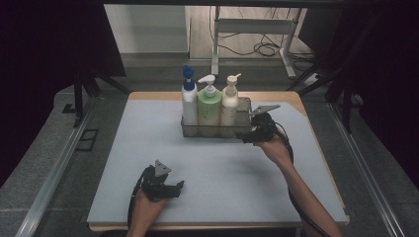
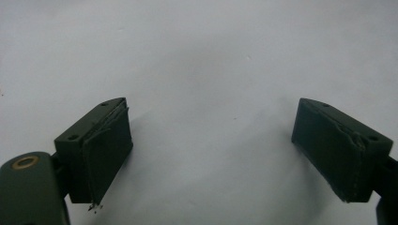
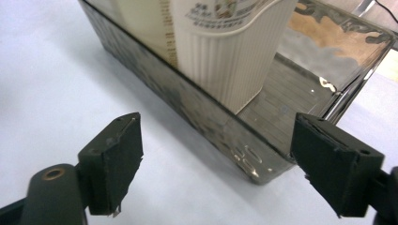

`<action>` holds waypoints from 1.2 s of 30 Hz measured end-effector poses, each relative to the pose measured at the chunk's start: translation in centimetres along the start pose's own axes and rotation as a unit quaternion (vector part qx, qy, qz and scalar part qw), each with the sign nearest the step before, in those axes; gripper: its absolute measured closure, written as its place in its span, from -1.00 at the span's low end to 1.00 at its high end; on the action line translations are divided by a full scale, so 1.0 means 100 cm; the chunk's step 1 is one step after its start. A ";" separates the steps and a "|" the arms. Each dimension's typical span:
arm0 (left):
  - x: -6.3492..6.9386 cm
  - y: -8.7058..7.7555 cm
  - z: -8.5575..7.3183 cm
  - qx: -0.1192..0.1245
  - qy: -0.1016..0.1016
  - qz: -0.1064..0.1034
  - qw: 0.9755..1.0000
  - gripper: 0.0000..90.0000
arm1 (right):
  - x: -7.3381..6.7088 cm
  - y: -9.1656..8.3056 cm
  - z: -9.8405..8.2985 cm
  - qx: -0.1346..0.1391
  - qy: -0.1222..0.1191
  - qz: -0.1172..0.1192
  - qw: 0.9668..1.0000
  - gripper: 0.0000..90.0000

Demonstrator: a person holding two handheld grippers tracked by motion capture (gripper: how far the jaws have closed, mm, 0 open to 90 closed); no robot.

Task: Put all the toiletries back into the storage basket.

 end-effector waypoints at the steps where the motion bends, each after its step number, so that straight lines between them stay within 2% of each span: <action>1: 0.000 0.000 0.000 0.000 0.000 0.000 1.000 -0.73 | -0.001 -0.001 -0.001 0.000 -0.001 0.000 1.000 -0.65; 16: 0.000 0.000 0.000 0.000 0.000 0.000 1.000 -0.73 | -0.010 -0.021 -0.021 -0.012 -0.044 -0.008 0.999 -0.79; 23: 0.000 0.000 0.000 0.000 0.000 0.000 1.000 -0.73 | -0.004 -0.032 -0.035 -0.006 -0.047 -0.006 0.999 -0.94; 32: 0.000 0.000 0.000 -0.001 -0.001 0.000 1.000 -0.73 | 0.002 -0.045 -0.058 -0.011 -0.042 -0.003 0.999 -1.00; 36: 0.000 0.000 0.000 0.000 -0.001 0.000 1.000 -0.73 | 0.004 -0.050 -0.066 -0.002 -0.040 -0.003 0.999 -1.00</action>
Point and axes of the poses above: each handheld gripper's, and its own axes: y roughly forward along the jaws, z roughly out of its top, x roughly to its right, the point moved 2 cm from there along y, roughly forward along the jaws, and after that the axes turned 9 degrees about y, right-handed, at the moved point
